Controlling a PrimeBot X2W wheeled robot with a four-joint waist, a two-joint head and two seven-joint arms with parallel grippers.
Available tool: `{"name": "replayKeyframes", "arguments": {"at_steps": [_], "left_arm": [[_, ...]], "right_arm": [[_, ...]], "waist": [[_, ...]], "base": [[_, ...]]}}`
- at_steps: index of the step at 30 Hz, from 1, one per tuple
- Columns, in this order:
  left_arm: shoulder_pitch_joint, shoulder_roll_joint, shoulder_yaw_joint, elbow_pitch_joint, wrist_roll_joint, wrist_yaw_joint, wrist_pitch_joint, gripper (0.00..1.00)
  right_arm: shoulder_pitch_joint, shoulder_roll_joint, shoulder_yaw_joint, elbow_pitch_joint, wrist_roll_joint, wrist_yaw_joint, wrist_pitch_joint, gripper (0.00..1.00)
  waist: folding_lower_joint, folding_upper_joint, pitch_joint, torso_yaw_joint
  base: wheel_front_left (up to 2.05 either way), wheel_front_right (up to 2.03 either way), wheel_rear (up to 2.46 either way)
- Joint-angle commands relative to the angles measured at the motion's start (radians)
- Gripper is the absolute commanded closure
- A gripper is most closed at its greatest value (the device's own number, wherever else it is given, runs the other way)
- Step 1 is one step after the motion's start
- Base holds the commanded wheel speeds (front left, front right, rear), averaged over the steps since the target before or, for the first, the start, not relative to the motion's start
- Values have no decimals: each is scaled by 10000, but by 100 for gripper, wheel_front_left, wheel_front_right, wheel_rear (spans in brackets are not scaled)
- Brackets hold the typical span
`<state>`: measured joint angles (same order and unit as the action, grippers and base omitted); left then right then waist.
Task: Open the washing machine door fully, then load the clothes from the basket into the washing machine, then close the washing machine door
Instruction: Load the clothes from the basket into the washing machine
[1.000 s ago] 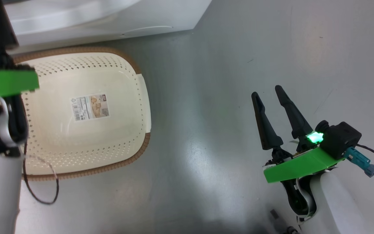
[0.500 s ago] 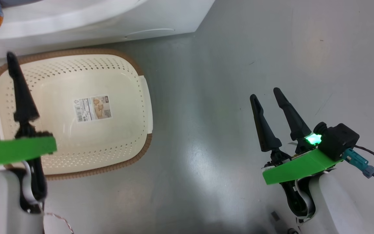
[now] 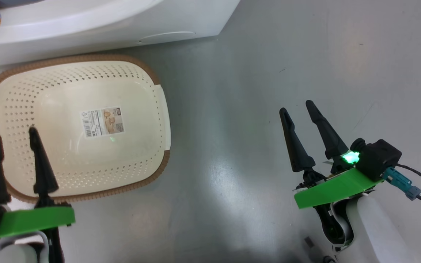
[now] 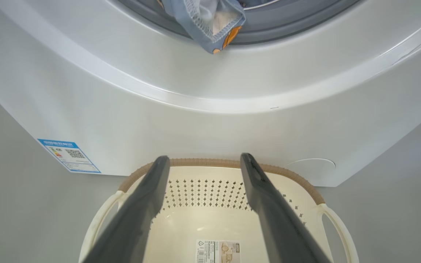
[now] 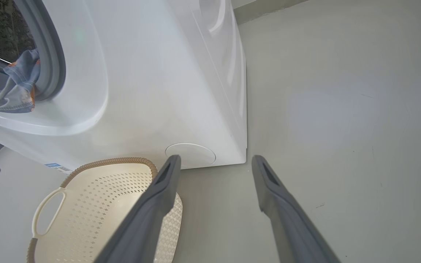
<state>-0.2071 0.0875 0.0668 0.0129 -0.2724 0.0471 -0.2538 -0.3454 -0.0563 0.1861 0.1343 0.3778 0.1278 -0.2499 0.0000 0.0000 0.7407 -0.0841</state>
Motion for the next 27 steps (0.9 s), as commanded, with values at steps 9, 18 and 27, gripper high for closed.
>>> {"name": "replayKeyframes", "arguments": {"at_steps": [9,18,27], "left_arm": [[983,-189,734,314,328,-350,-80,0],[1121,-329,874,374,471,-454,-80,0],[850,-361,955,475,541,-624,-80,0]], "right_arm": [[237,61,350,-125,-66,29,-118,0],[226,61,362,-86,-30,29,-118,0],[234,61,386,-79,38,29,-118,0]], "waist": [[0,0,48,-69],[0,0,10,-91],[0,0,-7,-145]], "base": [[0,0,0],[0,0,0],[0,0,0]]}}
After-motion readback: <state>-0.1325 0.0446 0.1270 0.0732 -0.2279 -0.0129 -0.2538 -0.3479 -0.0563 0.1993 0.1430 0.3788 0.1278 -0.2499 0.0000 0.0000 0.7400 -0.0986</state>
